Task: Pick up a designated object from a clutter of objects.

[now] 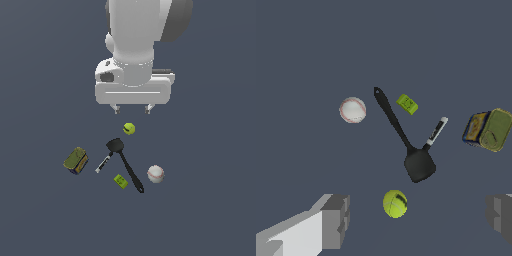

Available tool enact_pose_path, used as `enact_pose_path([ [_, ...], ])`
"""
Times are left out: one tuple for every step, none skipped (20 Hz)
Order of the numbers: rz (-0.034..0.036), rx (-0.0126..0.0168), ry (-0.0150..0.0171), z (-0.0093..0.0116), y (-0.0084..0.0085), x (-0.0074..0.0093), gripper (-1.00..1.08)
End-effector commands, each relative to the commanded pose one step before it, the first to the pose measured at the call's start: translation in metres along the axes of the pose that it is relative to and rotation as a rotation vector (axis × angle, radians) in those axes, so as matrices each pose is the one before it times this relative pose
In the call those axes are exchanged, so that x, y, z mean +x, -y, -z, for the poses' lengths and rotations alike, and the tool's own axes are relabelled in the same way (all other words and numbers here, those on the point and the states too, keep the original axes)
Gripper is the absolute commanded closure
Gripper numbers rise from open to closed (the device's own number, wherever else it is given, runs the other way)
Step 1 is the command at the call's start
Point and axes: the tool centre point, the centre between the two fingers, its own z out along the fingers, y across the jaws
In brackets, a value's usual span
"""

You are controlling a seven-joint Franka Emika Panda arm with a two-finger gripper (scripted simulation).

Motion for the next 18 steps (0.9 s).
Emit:
enact_pose_path([
  [0.00000,0.00000,0.00000,0.00000,-0.00001,0.00000,-0.92],
  [0.00056,0.00056,-0.00133,0.00053,0.00051,0.00025,-0.92],
  [0.00163,0.00174,-0.00397,0.00160,0.00146,0.00070,-0.92],
  [0.00264,0.00288,-0.00651,0.00263,0.00241,0.00115,-0.92],
  [0.00360,0.00403,-0.00902,0.00367,0.00336,0.00158,-0.92],
  [0.00441,0.00517,-0.01141,0.00468,0.00429,0.00196,-0.92],
  [0.00392,0.00496,-0.01075,0.00447,0.00409,0.00179,-0.92],
  [0.00264,0.00376,-0.00801,0.00340,0.00310,0.00128,-0.92],
  [0.00144,0.00256,-0.00535,0.00234,0.00209,0.00078,-0.92],
  [0.00036,0.00128,-0.00261,0.00121,0.00108,0.00034,-0.92],
  [0.00000,0.00000,0.00000,0.00006,0.00033,-0.00002,-0.92],
  [-0.00066,-0.00059,0.00127,-0.00053,-0.00085,-0.00027,-0.92],
  [0.00077,-0.00078,0.00146,-0.00091,-0.00071,0.00002,-0.92],
  [0.00244,-0.00050,0.00069,-0.00089,-0.00031,0.00047,-0.92],
  [0.00377,-0.00031,0.00014,-0.00092,-0.00026,0.00079,-0.92],
  [0.00506,-0.00035,0.00007,-0.00119,-0.00029,0.00106,-0.92],
  [0.00626,-0.00053,0.00028,-0.00157,-0.00044,0.00129,-0.92],
  [0.00741,-0.00073,0.00059,-0.00199,-0.00063,0.00148,-0.92],
])
